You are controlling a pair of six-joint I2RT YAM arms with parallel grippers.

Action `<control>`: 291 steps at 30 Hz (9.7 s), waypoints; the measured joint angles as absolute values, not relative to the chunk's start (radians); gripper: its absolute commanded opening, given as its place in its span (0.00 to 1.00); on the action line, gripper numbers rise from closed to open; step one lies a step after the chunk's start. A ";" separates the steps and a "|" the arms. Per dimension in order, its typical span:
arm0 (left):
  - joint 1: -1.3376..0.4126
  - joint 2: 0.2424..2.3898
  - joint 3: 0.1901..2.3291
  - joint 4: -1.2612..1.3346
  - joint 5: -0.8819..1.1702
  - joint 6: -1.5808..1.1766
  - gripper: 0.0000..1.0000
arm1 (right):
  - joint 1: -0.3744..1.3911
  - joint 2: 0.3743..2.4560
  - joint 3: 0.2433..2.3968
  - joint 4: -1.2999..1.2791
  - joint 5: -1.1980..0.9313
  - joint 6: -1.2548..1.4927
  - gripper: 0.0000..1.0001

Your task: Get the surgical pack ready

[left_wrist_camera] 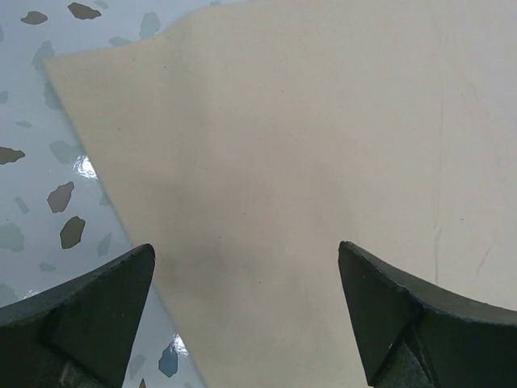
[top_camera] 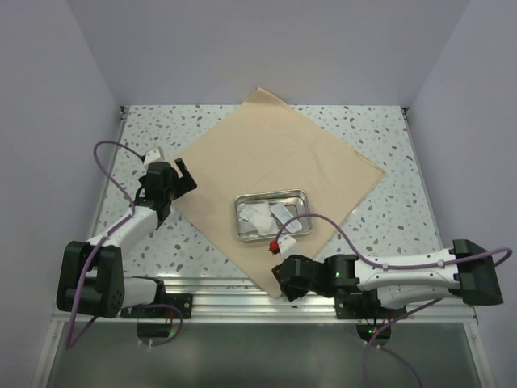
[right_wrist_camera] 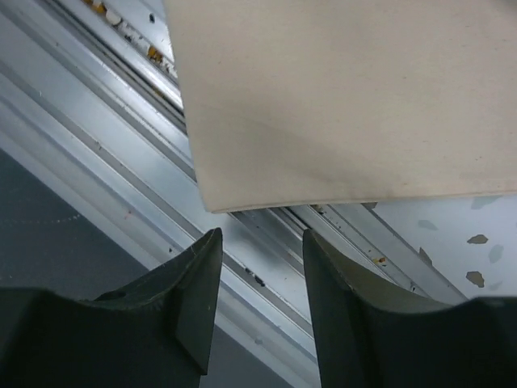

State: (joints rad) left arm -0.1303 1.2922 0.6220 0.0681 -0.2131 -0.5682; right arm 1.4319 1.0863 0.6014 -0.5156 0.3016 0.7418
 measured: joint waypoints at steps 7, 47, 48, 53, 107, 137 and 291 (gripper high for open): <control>-0.130 1.292 0.619 0.097 -0.196 -0.568 1.00 | 1.523 1.296 0.698 -0.504 0.297 0.634 0.56; -0.130 1.262 0.573 0.142 -0.170 -0.564 1.00 | 1.069 1.486 1.121 -0.546 0.290 0.371 0.00; -0.130 1.262 0.571 0.150 -0.162 -0.563 1.00 | 1.051 1.505 1.151 -0.549 0.284 0.357 0.00; -0.134 1.261 0.538 0.210 -0.110 -0.554 1.00 | 0.976 1.612 1.276 -0.588 0.253 0.317 0.00; -0.256 1.735 0.900 0.181 0.145 -0.510 0.98 | 0.570 2.289 2.066 -0.762 0.007 0.166 0.00; -0.324 1.741 0.881 0.217 0.184 -0.531 0.96 | 0.392 2.325 1.962 -0.627 -0.327 0.199 0.49; -0.017 1.399 1.028 -0.030 0.046 -0.568 0.00 | 0.393 2.269 1.739 -0.519 -0.410 0.261 0.00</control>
State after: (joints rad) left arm -0.0174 1.3987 1.0283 -0.0296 0.0460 -0.5682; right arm 0.3927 2.2692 1.7390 -0.5186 -0.4099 0.2611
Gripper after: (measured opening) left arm 0.015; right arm 0.018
